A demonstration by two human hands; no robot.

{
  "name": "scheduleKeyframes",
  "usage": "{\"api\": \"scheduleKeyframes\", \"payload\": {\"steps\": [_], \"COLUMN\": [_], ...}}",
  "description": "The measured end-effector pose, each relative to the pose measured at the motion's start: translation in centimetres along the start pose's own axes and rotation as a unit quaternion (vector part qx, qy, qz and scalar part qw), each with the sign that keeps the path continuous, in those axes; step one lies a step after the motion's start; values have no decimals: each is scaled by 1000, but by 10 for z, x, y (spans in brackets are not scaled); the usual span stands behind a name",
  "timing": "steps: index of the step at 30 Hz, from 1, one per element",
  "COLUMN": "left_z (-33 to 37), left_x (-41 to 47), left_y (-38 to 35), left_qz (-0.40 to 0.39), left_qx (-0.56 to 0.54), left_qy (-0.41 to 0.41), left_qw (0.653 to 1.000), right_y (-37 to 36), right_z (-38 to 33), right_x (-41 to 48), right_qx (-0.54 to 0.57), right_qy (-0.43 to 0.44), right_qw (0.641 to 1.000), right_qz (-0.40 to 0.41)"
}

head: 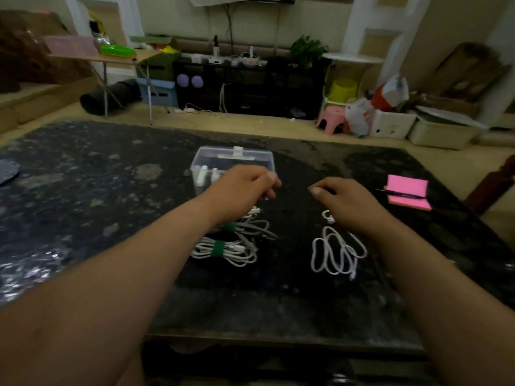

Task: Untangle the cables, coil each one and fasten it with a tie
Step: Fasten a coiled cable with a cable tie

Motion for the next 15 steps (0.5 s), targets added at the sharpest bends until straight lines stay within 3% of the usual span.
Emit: {"api": "scheduleKeyframes", "payload": {"steps": [5, 8, 11, 15], "left_z": [25, 28, 21, 17], "left_x": [8, 7, -2, -19], "left_y": [-57, -82, -107, -136], "left_qz": [-56, -91, -124, -195], "left_qx": [66, 124, 199, 264], "left_qy": [-45, -48, -19, 26], "left_qw": [995, 987, 972, 944], "right_y": [41, 52, 56, 38], "right_z": [44, 77, 101, 104], "right_x": [10, 8, 3, -15], "right_qx": [11, -37, -68, -117], "right_qy": [-59, -97, -140, -136], "right_qw": [997, 994, 988, 973], "right_qz": [44, 26, -25, -146]}}
Point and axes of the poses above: each hand's wrist, its own x-axis towards the middle knuckle, its own y-axis out of the back of the hand, z = x × y, the point moved 4 cm from there along x, towards the middle knuckle, and after that the axes turned 11 degrees about z, right-handed, at the moved point
